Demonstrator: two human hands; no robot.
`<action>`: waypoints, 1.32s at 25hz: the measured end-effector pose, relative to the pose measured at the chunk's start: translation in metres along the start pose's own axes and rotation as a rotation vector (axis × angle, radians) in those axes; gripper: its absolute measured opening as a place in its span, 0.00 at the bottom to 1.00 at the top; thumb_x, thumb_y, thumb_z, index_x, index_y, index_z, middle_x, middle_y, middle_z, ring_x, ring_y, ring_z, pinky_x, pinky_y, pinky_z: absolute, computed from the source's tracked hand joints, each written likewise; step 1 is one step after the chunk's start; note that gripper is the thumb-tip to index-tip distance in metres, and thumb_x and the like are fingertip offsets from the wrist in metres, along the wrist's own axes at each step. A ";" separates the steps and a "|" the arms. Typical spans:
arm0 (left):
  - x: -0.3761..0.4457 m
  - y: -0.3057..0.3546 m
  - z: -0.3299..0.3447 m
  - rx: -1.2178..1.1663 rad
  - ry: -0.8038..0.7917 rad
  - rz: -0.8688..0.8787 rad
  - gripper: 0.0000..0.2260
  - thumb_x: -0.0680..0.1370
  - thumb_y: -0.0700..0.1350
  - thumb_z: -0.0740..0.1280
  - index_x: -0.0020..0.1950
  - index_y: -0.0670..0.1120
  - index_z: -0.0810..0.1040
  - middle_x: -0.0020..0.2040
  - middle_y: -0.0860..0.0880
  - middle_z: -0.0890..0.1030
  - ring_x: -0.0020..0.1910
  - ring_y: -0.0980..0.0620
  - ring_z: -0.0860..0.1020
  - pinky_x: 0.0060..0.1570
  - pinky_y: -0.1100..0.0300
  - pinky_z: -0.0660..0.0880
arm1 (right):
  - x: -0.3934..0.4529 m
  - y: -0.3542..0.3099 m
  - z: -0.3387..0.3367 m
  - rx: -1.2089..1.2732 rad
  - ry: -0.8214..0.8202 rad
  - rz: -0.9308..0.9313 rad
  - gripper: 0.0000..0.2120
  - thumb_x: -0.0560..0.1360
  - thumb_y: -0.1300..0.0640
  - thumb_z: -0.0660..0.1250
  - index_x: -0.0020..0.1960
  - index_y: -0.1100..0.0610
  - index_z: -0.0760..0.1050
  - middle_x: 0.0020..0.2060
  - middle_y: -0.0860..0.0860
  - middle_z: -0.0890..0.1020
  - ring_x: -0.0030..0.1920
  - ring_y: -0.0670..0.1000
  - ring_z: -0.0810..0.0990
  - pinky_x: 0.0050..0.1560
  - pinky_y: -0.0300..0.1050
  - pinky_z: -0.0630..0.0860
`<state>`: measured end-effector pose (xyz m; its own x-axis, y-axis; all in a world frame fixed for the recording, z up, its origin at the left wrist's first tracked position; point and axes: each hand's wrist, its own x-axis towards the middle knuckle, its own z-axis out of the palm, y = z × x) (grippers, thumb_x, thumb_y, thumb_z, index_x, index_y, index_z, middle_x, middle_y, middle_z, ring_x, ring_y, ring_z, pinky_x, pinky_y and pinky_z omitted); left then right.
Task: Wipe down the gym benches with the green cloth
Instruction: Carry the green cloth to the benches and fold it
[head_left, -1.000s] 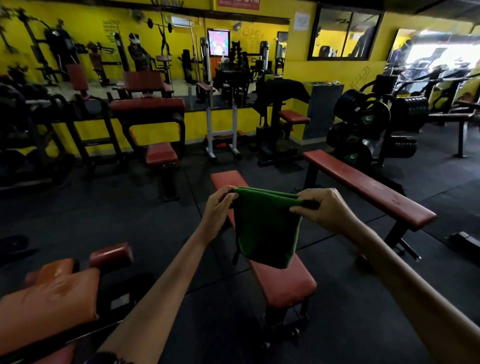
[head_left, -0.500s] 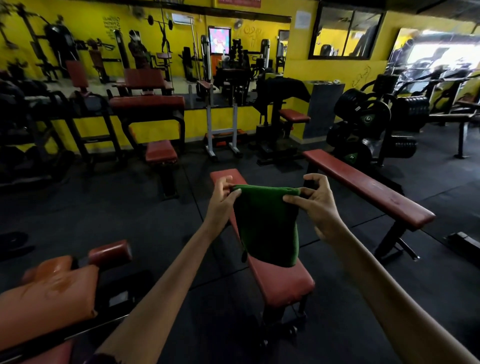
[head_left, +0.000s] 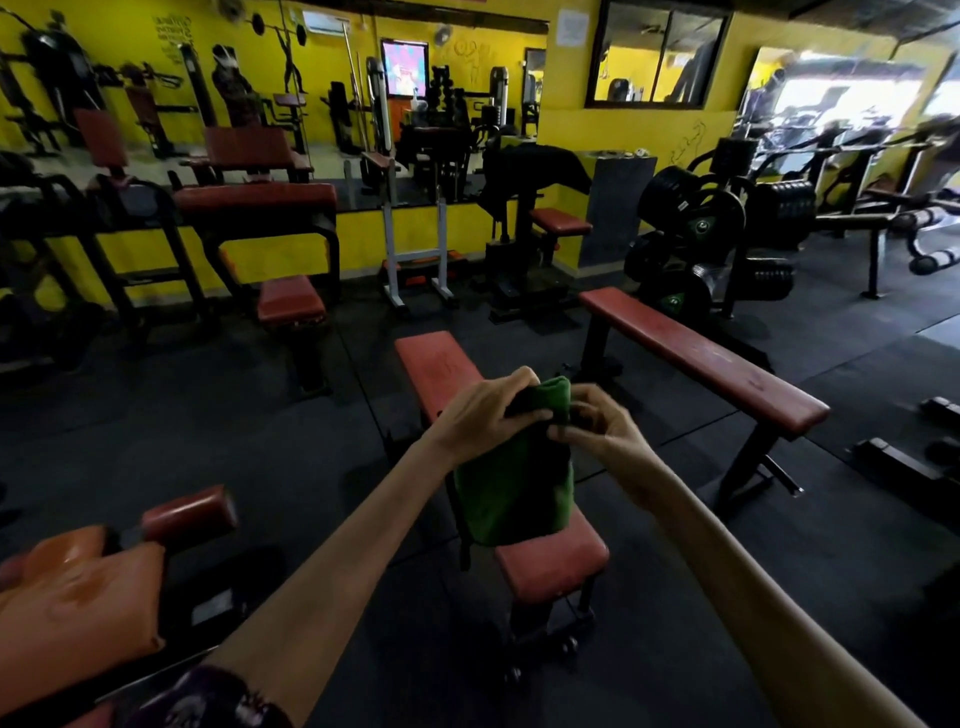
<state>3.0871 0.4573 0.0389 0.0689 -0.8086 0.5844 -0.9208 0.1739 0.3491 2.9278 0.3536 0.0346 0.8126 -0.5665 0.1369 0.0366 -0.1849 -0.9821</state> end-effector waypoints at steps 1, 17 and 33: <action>0.002 0.000 0.001 0.046 0.016 0.028 0.24 0.75 0.60 0.58 0.53 0.40 0.73 0.40 0.45 0.81 0.36 0.46 0.80 0.33 0.52 0.74 | -0.005 0.012 -0.002 -0.080 -0.062 0.028 0.19 0.68 0.74 0.69 0.58 0.66 0.71 0.43 0.53 0.80 0.42 0.43 0.80 0.46 0.39 0.78; -0.017 -0.023 0.022 0.106 -0.051 -0.377 0.19 0.77 0.57 0.63 0.54 0.41 0.72 0.43 0.43 0.81 0.43 0.43 0.80 0.38 0.55 0.71 | 0.000 0.059 0.023 -0.325 0.238 -0.087 0.17 0.72 0.73 0.61 0.44 0.52 0.61 0.36 0.51 0.72 0.35 0.41 0.71 0.33 0.33 0.68; -0.068 -0.027 0.096 -0.539 -0.470 -1.121 0.12 0.79 0.53 0.63 0.45 0.44 0.78 0.45 0.46 0.82 0.38 0.53 0.81 0.39 0.62 0.74 | -0.039 0.140 0.036 -0.652 0.210 0.436 0.21 0.66 0.65 0.70 0.59 0.63 0.71 0.54 0.58 0.76 0.57 0.57 0.74 0.55 0.48 0.72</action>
<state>3.0706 0.4532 -0.0805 0.4463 -0.7570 -0.4772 -0.1794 -0.5982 0.7810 2.9218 0.3785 -0.1129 0.5467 -0.8227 -0.1558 -0.6572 -0.3062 -0.6887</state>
